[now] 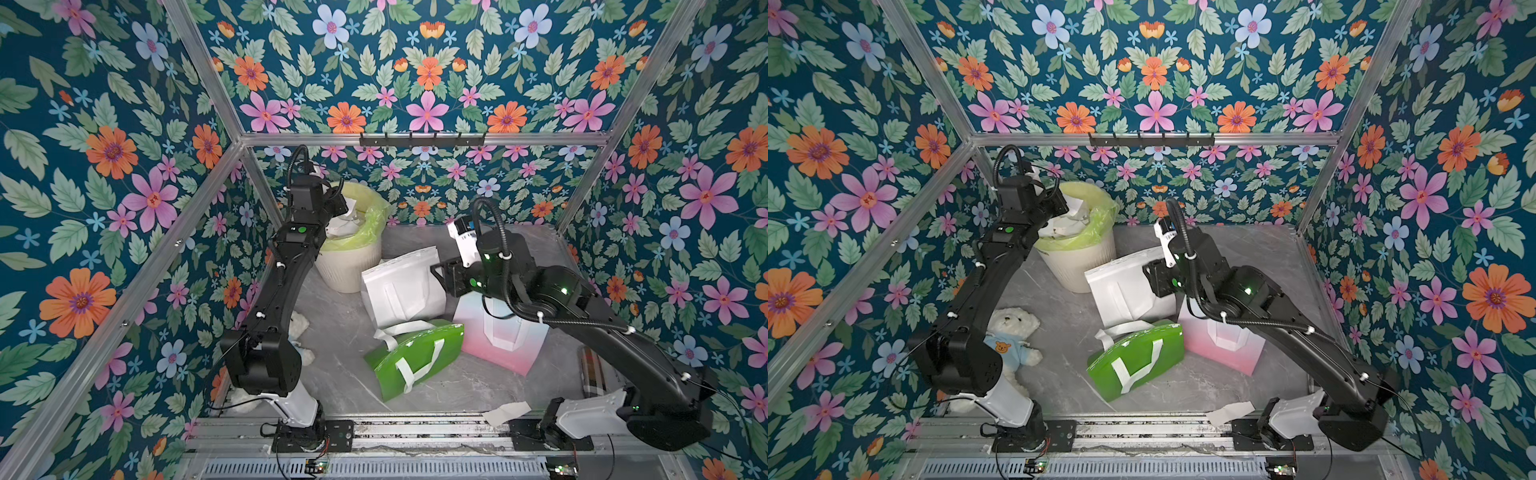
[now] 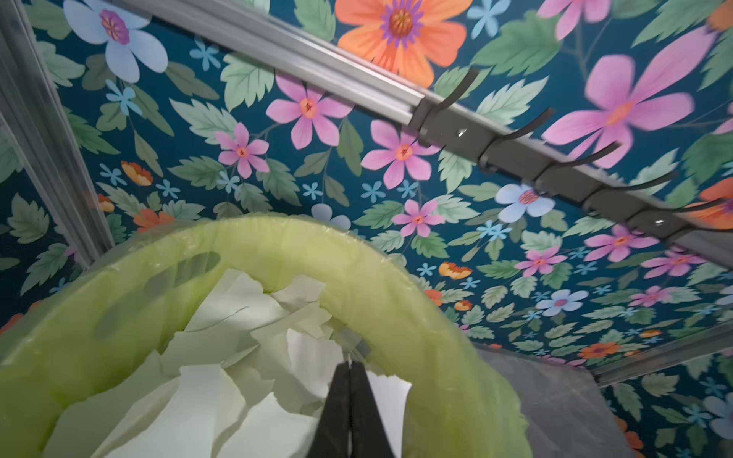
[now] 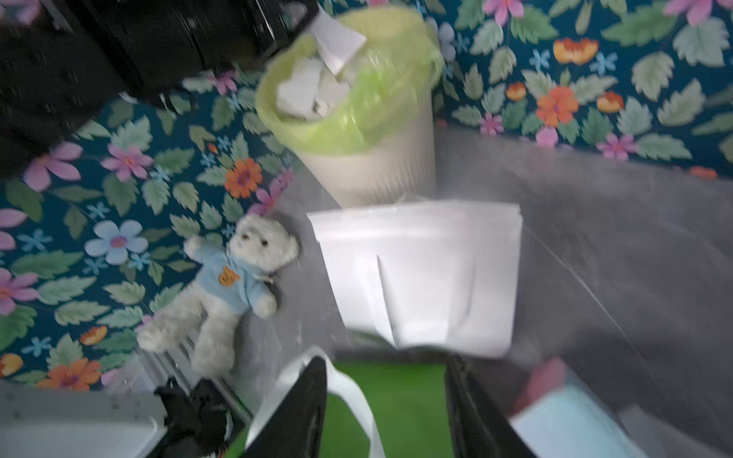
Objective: Shred takeout receipts and throw away
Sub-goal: Place the takeout receipt in the trash bin.
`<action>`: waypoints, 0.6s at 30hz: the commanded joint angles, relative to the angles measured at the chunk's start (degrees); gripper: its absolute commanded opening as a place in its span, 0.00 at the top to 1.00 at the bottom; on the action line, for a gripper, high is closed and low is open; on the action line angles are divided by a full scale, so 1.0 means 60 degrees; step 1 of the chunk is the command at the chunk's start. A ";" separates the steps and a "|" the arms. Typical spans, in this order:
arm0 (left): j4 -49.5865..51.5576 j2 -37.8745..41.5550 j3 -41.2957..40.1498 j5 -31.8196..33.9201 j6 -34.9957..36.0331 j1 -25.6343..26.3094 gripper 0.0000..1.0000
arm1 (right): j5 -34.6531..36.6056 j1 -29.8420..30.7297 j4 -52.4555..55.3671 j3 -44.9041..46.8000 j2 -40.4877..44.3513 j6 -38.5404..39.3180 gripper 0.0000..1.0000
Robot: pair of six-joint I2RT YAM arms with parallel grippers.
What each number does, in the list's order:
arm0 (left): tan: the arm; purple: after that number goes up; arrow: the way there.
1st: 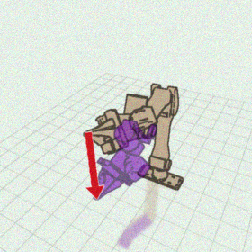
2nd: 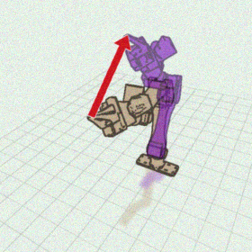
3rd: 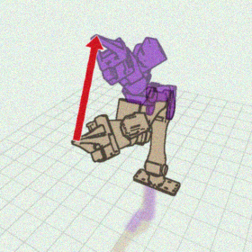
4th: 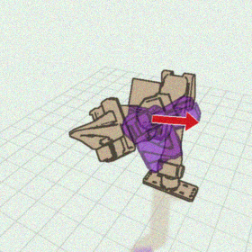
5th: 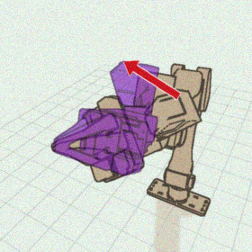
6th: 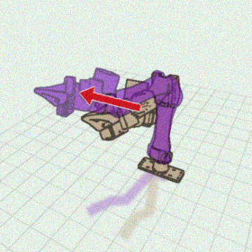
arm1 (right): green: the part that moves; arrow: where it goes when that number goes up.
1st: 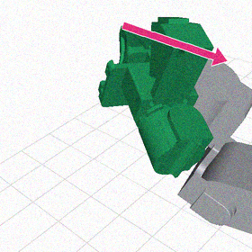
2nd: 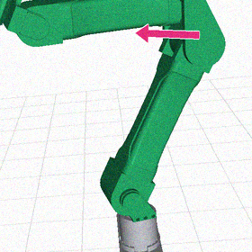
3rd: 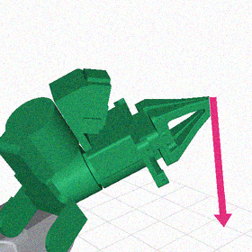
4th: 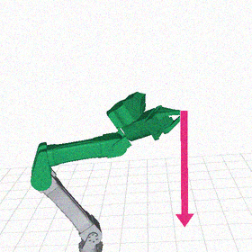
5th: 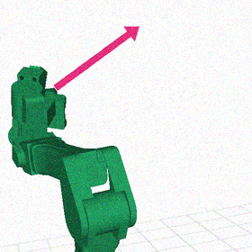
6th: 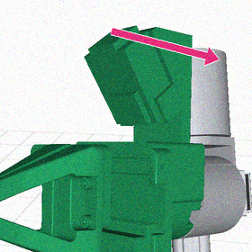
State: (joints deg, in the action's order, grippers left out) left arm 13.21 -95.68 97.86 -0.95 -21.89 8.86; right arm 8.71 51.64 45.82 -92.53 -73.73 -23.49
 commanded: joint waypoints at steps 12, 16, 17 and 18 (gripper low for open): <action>0.0496 -0.0293 0.0708 0.1220 0.0896 -0.0014 0.10 | -0.0250 0.0332 0.4055 0.4141 0.2573 -0.4564 0.48; 0.0790 -0.0031 0.0705 0.0845 0.0769 -0.0002 0.05 | -0.0236 0.0803 0.4181 0.5200 0.2802 -0.5720 0.46; 0.0782 0.0095 0.0581 0.0784 0.0737 0.0002 0.04 | -0.0196 0.0940 0.4182 0.5453 0.2860 -0.6068 0.46; 0.0769 0.0209 0.0491 0.0760 0.0707 0.0010 0.04 | -0.0178 0.1045 0.4145 0.5704 0.2921 -0.6368 0.45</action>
State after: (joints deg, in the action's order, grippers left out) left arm 16.97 -95.64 101.45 4.97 -17.69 8.73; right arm 7.49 56.77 68.64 -60.69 -56.88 -53.32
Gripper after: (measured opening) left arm 0.958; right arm 0.544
